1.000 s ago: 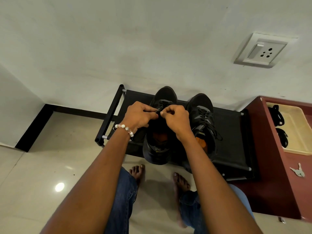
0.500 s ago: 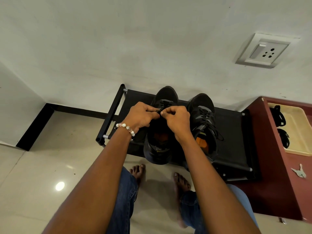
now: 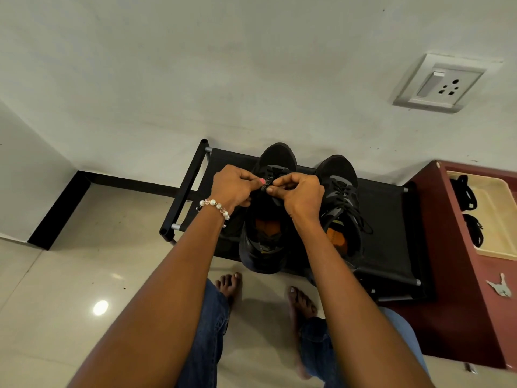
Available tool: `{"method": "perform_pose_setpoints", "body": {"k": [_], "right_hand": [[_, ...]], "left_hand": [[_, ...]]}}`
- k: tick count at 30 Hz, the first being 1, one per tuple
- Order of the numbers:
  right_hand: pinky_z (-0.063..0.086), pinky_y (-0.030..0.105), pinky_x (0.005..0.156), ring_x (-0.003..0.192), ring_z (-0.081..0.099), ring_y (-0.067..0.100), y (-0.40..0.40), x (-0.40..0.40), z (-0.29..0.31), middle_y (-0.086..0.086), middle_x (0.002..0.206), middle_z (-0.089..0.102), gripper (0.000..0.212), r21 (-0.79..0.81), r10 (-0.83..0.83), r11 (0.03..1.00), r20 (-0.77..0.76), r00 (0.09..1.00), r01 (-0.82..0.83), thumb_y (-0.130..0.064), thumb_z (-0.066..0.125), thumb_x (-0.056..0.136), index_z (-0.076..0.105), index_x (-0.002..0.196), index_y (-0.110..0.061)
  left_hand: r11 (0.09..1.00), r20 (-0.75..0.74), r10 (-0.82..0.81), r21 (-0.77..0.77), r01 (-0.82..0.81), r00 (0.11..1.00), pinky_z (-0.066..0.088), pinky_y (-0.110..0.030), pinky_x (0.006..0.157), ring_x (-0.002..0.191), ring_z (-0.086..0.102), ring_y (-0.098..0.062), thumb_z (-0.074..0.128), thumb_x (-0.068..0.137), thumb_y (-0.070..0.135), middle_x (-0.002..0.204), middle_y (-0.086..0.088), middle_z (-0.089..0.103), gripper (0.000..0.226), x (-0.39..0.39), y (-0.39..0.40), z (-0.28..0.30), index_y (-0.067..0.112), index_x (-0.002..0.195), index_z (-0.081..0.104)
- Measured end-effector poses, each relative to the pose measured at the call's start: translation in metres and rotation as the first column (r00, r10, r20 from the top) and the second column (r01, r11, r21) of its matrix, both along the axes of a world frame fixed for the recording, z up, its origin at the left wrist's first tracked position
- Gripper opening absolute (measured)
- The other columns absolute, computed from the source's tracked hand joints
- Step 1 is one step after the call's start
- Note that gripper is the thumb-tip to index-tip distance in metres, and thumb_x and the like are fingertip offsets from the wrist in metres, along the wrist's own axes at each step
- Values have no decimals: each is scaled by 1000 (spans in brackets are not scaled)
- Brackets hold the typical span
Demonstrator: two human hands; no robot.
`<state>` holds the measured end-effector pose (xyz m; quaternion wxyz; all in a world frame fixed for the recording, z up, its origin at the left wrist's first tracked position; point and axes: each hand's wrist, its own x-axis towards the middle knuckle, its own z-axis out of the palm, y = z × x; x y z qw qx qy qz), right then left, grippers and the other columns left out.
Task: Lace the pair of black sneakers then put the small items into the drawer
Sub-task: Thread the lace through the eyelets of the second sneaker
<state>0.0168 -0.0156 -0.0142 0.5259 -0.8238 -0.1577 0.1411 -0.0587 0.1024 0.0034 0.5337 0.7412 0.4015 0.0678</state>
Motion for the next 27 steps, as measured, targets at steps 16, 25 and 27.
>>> {"method": "perform_pose_setpoints", "body": {"k": [16,25,27], "right_hand": [[57,38,80,81,64,12,-8,3,3,-2,85,66,31,-23,130,992,129,983,-128,-13,86,70,62,87,-21],[42,35,65,78,55,29,-33,-3,31,3,75,44,42,-703,468,635,22,883,-319,-42,72,85,46,85,-9],[41,36,66,87,58,37,-29,-11,29,6,78,44,29,-702,461,643,37,886,-305,-29,62,92,44,85,-8]], "left_hand": [[978,-161,-123,150,147,979,57,-48,76,69,59,-25,54,97,32,74,-10,61,33,9,-4,-4,4,85,66],[817,230,459,-490,-305,858,56,-35,70,70,66,-18,36,105,24,78,-5,67,25,2,5,22,11,92,54],[614,366,705,-744,-263,607,58,-40,70,64,67,-22,35,105,22,67,-5,65,26,-5,16,36,9,91,52]]}}
